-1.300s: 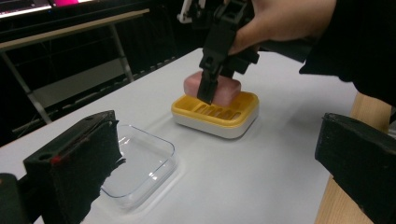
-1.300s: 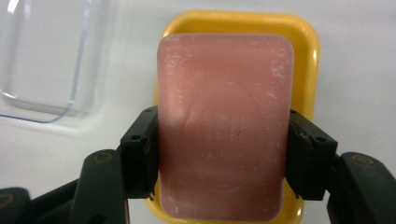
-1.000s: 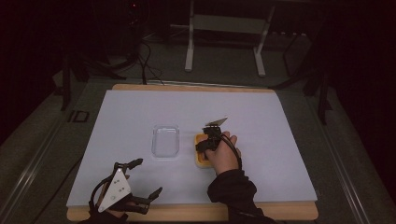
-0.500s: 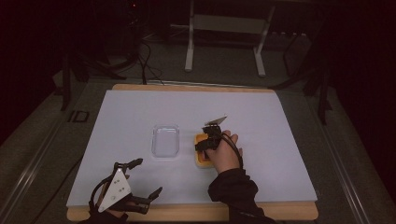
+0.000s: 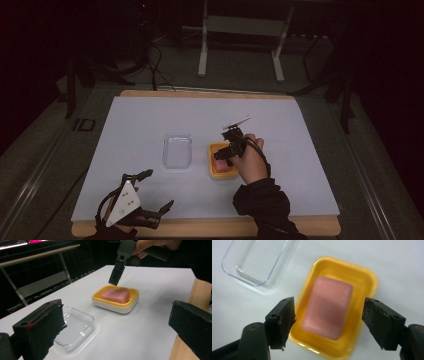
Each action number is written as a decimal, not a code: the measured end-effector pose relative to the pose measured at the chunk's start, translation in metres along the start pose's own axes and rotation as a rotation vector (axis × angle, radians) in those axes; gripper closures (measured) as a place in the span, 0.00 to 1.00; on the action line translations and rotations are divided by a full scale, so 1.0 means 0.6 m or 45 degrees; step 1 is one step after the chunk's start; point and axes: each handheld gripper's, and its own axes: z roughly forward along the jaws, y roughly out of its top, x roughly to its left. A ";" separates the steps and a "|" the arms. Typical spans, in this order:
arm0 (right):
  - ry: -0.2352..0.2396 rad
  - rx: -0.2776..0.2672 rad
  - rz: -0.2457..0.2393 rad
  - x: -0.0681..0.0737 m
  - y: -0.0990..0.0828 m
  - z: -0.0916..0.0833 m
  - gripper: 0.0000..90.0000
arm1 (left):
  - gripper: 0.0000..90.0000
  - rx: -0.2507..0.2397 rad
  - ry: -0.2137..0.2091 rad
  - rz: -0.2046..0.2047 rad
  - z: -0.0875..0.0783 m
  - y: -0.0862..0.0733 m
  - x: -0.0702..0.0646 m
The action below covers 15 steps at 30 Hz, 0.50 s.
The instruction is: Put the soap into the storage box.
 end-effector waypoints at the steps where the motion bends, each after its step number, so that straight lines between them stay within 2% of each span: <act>1: 0.007 0.005 -0.009 -0.004 -0.001 -0.002 0.30 | 0.01 -0.001 0.000 -0.001 0.000 0.000 0.000; 5: 0.037 -0.026 -0.045 -0.022 -0.007 -0.017 0.29 | 0.01 0.000 0.006 0.002 0.000 0.000 0.000; 8: 0.079 -0.089 -0.052 -0.040 -0.014 -0.028 0.28 | 0.01 0.003 0.006 0.003 0.000 0.000 0.000; 10: 0.074 -0.120 -0.062 -0.053 -0.021 -0.034 0.27 | 0.01 0.003 0.006 0.002 0.000 0.000 0.000; 15: 0.041 -0.139 -0.087 -0.081 -0.041 -0.046 0.27 | 0.01 0.007 0.006 0.003 0.001 0.000 0.000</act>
